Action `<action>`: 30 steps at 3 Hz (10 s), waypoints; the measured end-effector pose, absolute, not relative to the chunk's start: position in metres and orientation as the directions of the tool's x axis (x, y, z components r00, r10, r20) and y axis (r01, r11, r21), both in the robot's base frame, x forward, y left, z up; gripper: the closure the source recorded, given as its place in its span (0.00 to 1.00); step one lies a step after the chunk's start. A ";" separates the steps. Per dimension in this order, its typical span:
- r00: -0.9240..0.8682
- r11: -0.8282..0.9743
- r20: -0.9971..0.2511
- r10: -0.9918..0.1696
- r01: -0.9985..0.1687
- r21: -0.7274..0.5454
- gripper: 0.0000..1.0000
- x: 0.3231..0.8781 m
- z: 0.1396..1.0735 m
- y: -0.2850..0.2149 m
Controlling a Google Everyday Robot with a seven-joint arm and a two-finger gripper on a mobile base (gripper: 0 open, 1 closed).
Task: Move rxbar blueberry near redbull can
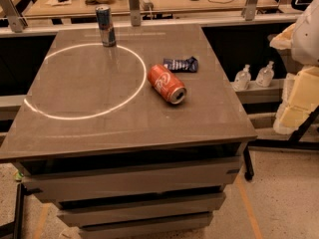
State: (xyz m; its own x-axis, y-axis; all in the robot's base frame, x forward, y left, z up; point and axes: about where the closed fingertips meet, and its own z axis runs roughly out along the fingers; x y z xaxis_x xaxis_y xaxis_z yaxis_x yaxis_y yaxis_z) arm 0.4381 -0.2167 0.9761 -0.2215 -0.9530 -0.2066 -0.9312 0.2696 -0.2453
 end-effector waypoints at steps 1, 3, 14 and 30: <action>-0.221 0.270 -0.207 -0.953 -0.931 -0.246 0.00 0.438 0.976 -0.217; -0.287 0.426 -0.458 -0.841 -0.874 -0.234 0.00 0.489 0.993 -0.230; -0.142 0.287 -0.647 -0.749 -0.950 -0.124 0.00 0.690 0.846 -0.147; -0.271 0.579 -0.908 -0.319 -0.814 0.039 1.00 0.757 0.878 -0.023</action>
Offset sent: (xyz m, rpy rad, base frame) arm 0.0530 -0.0230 0.0194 0.3145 -0.0774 -0.1484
